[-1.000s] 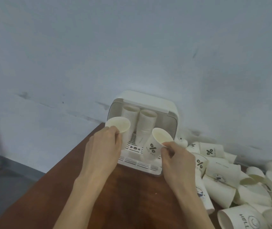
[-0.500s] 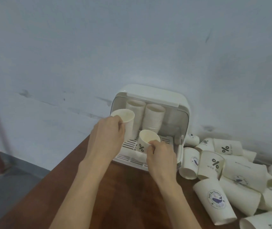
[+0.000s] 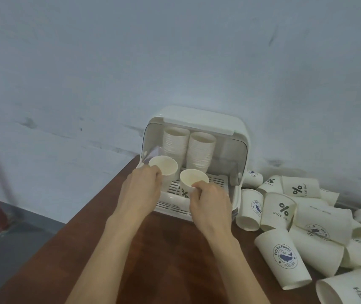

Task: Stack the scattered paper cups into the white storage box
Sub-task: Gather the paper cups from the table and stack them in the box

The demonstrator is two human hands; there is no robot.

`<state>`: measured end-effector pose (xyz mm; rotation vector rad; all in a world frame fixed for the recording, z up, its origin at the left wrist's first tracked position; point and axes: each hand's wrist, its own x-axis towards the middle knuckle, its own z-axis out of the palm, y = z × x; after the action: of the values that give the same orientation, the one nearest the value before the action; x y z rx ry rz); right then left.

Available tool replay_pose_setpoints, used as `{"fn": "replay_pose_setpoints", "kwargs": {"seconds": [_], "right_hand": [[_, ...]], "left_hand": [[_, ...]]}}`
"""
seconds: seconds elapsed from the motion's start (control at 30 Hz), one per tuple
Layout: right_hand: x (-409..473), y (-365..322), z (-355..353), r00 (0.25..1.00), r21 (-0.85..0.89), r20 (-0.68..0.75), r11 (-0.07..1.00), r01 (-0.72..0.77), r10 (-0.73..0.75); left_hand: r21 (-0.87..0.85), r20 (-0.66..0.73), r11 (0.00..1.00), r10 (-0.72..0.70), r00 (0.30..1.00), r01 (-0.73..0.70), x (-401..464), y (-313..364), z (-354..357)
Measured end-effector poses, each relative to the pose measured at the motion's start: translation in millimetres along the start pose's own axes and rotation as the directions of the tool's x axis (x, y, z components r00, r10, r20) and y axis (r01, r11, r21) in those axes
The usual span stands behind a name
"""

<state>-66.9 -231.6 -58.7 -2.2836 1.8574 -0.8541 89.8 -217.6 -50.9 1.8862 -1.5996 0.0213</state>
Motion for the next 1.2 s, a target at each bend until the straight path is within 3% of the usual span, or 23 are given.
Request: {"fn": "replay_pose_setpoints", "kwargs": {"seconds": [0.33, 0.93, 1.2], "right_hand": [[2, 2, -3, 1.0, 0.06, 0.005, 0.998, 0.003, -0.004], [0, 7, -1, 1.0, 0.091, -0.01, 0.996, 0.007, -0.007], [-11, 14, -1, 0.999, 0.214, -0.053, 0.977, 0.01, 0.001]], "left_hand": [[0.058, 0.073, 0.998, 0.012, 0.997, -0.016, 2, -5, 8], [-0.064, 0.071, 0.995, -0.065, 0.995, 0.07, 3, -7, -1], [-0.064, 0.115, 0.993, -0.091, 0.989, 0.099, 2, -10, -1]]}}
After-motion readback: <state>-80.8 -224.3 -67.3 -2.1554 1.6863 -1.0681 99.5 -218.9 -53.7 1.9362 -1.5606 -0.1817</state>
